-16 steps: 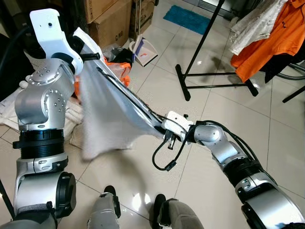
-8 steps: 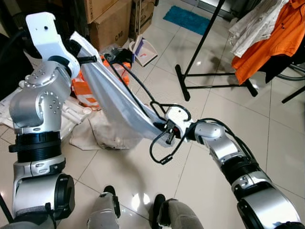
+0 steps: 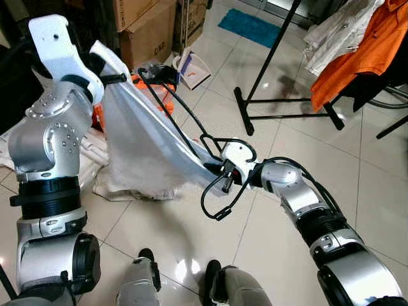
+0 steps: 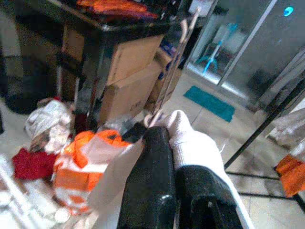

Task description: Hang hanger

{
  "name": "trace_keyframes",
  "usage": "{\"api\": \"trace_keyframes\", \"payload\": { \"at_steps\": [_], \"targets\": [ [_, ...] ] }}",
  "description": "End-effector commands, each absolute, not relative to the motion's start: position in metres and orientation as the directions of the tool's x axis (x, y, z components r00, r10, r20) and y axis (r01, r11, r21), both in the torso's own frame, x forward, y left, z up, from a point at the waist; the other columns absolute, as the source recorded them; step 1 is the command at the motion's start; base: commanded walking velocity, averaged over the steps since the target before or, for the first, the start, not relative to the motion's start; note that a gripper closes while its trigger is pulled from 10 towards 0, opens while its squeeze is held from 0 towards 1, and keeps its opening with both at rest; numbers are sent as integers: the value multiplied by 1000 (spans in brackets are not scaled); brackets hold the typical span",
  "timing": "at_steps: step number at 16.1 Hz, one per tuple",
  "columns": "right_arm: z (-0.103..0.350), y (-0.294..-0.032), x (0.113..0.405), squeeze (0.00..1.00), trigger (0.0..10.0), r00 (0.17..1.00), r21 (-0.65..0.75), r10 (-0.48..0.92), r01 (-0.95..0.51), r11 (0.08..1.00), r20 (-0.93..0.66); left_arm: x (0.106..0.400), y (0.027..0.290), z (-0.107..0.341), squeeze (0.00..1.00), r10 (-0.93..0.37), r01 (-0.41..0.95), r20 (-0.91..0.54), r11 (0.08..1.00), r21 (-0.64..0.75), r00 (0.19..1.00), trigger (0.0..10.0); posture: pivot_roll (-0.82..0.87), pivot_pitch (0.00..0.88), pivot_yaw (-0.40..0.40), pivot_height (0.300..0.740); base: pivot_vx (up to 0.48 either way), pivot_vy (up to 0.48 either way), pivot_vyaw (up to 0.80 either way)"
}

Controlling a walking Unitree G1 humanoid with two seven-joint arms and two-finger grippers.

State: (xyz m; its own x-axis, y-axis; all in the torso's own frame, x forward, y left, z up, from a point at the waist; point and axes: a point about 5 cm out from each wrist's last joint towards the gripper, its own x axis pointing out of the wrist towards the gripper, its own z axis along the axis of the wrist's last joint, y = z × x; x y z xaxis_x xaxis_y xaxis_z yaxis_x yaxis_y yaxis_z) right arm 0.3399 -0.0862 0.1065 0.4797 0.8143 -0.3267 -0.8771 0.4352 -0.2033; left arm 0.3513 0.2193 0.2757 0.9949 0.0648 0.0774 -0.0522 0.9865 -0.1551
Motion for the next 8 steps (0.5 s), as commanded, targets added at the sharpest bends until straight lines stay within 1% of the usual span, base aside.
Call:
{"api": "trace_keyframes", "payload": {
  "at_steps": [1,3,8],
  "targets": [
    [106,-95,340,0,0,486,-208,809,-873,440,-330,351,225,271,0,99,-87,73,985,-148,992,10000,37,195,-190,740,0,0,0],
    [103,-95,338,0,0,478,-220,808,-878,425,-346,351,225,265,0,101,-92,54,985,-148,993,10000,40,191,-190,740,0,0,0],
    [99,-94,334,0,0,450,-236,815,-892,386,-365,353,223,267,0,97,-87,59,985,-152,994,10000,34,201,-185,740,0,0,0]
  ]
}}
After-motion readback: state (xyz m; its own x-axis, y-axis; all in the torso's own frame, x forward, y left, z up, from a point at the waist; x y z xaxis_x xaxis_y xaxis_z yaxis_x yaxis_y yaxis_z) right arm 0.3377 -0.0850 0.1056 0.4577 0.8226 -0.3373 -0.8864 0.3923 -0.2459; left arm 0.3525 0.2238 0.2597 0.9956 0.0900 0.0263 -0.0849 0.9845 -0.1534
